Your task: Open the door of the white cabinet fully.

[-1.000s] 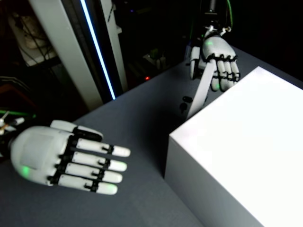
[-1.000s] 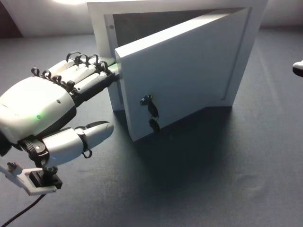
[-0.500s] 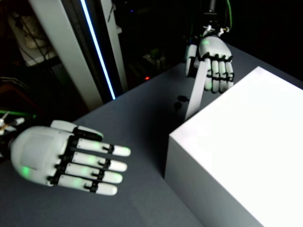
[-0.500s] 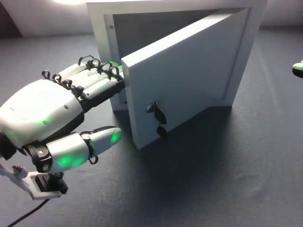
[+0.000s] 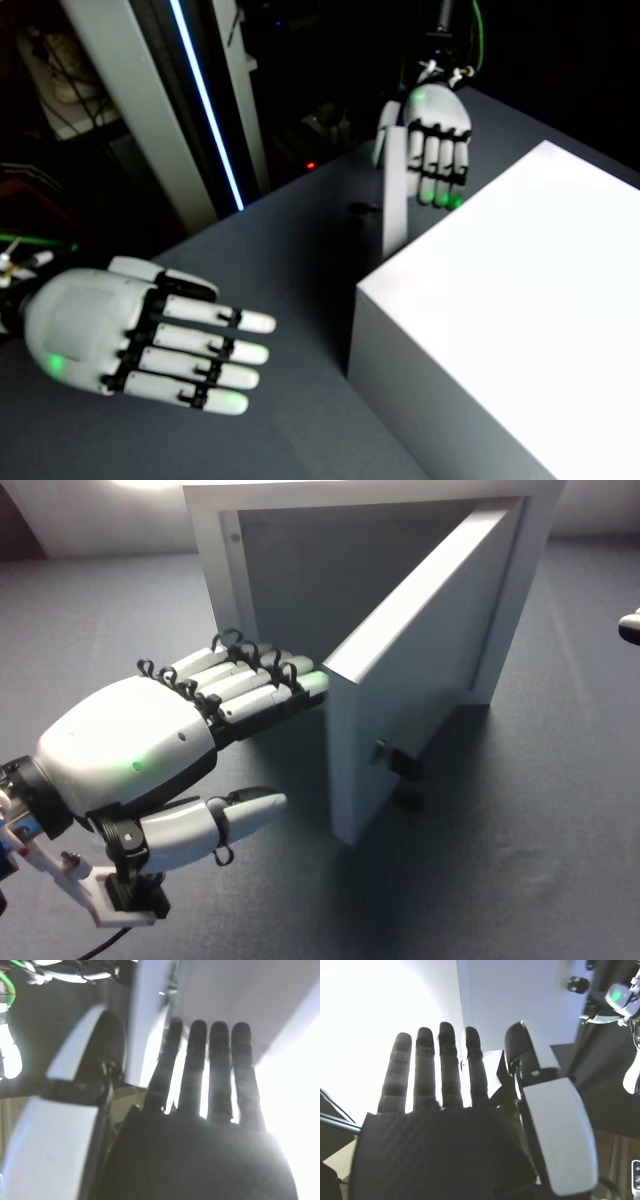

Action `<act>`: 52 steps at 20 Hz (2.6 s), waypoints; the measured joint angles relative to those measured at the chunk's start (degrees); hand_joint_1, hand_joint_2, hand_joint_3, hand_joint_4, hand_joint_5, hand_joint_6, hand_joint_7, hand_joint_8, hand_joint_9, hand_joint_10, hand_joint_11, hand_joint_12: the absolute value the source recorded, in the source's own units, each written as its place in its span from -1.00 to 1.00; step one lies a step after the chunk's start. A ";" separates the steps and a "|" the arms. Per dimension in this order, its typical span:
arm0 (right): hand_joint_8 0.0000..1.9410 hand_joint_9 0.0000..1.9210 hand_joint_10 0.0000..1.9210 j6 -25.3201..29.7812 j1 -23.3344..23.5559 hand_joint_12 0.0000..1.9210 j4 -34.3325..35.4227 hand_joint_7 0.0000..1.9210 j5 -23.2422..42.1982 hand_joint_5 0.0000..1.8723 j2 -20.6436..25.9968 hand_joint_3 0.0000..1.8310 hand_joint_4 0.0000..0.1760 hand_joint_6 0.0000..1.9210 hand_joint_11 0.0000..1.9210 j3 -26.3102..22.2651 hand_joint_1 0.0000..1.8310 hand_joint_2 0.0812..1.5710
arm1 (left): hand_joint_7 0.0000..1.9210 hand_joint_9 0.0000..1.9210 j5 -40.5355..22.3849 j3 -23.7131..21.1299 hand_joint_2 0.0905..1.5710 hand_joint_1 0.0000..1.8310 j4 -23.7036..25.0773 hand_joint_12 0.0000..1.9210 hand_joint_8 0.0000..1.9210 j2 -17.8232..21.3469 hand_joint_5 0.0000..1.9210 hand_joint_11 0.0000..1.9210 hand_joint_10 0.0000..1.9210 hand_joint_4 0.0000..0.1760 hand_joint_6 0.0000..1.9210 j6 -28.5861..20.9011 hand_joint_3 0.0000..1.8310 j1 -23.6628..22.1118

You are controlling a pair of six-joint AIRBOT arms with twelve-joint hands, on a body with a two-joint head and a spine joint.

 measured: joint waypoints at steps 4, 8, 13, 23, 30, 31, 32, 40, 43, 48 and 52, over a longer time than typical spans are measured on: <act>-0.99 -0.80 -0.99 0.15 0.00 -0.93 0.00 -0.68 -0.04 -0.65 -0.02 -1.00 -0.87 -1.00 -0.91 0.04 -0.18 0.73 | -0.88 -0.89 1.03 0.52 0.85 -0.59 1.18 -0.79 -1.00 -0.72 -0.85 -0.96 -1.00 -1.00 -1.00 -0.85 -1.00 -1.18; -1.00 -0.80 -1.00 0.22 0.00 -0.94 0.02 -0.68 -0.04 -0.65 -0.13 -1.00 -0.91 -1.00 -0.91 0.15 -0.14 0.74 | -0.84 -0.85 2.80 1.40 0.85 -0.51 4.70 -0.77 -0.99 -3.08 -0.81 -0.93 -0.99 -1.00 -0.99 -2.56 -1.00 -3.30; -1.00 -0.80 -1.00 0.33 0.00 -0.94 0.15 -0.69 -0.02 -0.64 -0.13 -1.00 -0.92 -1.00 -0.92 0.39 -0.14 0.74 | -0.84 -0.83 4.87 2.64 0.86 -0.58 7.63 -0.75 -1.00 -4.85 -0.82 -0.91 -1.00 -1.00 -1.00 -4.48 -1.00 -6.08; -1.00 -0.74 -1.00 0.44 0.00 -0.94 -0.02 -0.65 -0.04 -0.62 -0.81 -1.00 -1.00 -1.00 -0.85 0.96 -0.09 0.74 | -0.77 -0.77 8.39 5.79 0.83 -0.55 12.28 -0.94 -1.00 -12.04 -0.76 -0.78 -0.99 -1.00 -1.00 -6.34 -0.98 -11.17; -1.00 -0.76 -1.00 0.46 0.02 -0.95 0.04 -0.66 0.00 -0.60 -0.94 -1.00 -0.74 -1.00 -0.87 0.98 -0.10 0.71 | -0.78 -0.78 8.92 7.21 0.83 -0.48 12.76 -0.93 -1.00 -14.71 -0.81 -0.71 -1.00 -1.00 -1.00 -6.51 -0.99 -12.39; -1.00 -0.76 -1.00 0.50 0.00 -0.95 0.00 -0.66 -0.04 -0.60 -0.96 -1.00 -0.74 -1.00 -0.87 0.98 -0.10 0.71 | -0.78 -0.78 8.92 7.28 0.83 -0.48 12.35 -0.93 -1.00 -15.04 -0.81 -0.71 -1.00 -1.00 -1.00 -6.49 -0.99 -12.55; -1.00 -0.78 -1.00 0.59 0.00 -0.96 -0.09 -0.65 0.02 -0.59 -0.96 -1.00 -0.72 -1.00 -0.88 0.98 -0.04 0.70 | -0.74 -0.75 8.90 7.50 0.74 -0.31 12.22 -0.93 -0.99 -15.43 -0.77 -0.67 -0.99 -1.00 -0.99 -6.51 -1.00 -12.66; -1.00 -0.77 -0.99 0.74 0.00 -0.95 -0.09 -0.65 -0.11 -0.60 -1.42 -1.00 -0.66 -1.00 -0.88 1.09 -0.07 0.71 | -0.83 -0.86 8.92 8.13 0.74 -0.39 12.44 -0.99 -1.00 -17.03 -0.82 -0.78 -1.00 -1.00 -1.00 -6.49 -1.00 -13.51; -1.00 -0.81 -1.00 0.85 0.00 -0.96 0.04 -0.68 -0.04 -0.60 -1.42 -1.00 -0.47 -1.00 -0.91 1.09 -0.09 0.70 | -0.77 -0.79 8.48 7.34 0.72 -0.30 12.37 -0.97 -0.99 -15.74 -0.79 -0.70 -0.98 -1.00 -0.99 -6.49 -1.00 -13.49; -1.00 -0.79 -1.00 1.11 0.00 -0.94 0.07 -0.65 -0.02 -0.58 -1.42 -1.00 -0.70 -1.00 -0.88 1.09 -0.12 0.69 | -0.78 -0.77 5.38 5.44 0.81 -0.43 9.25 -0.99 -1.00 -11.39 -0.77 -0.73 -0.99 -1.00 -1.00 -6.54 -0.99 -10.05; -1.00 -0.78 -0.99 1.25 0.00 -0.94 0.07 -0.65 0.04 -0.61 -1.42 -0.99 -0.95 -1.00 -0.88 1.09 -0.16 0.72 | -0.84 -0.84 1.60 3.80 0.86 -0.53 3.76 -1.00 -1.00 -5.05 -0.82 -0.87 -1.00 -1.00 -0.99 -7.26 -0.98 -5.79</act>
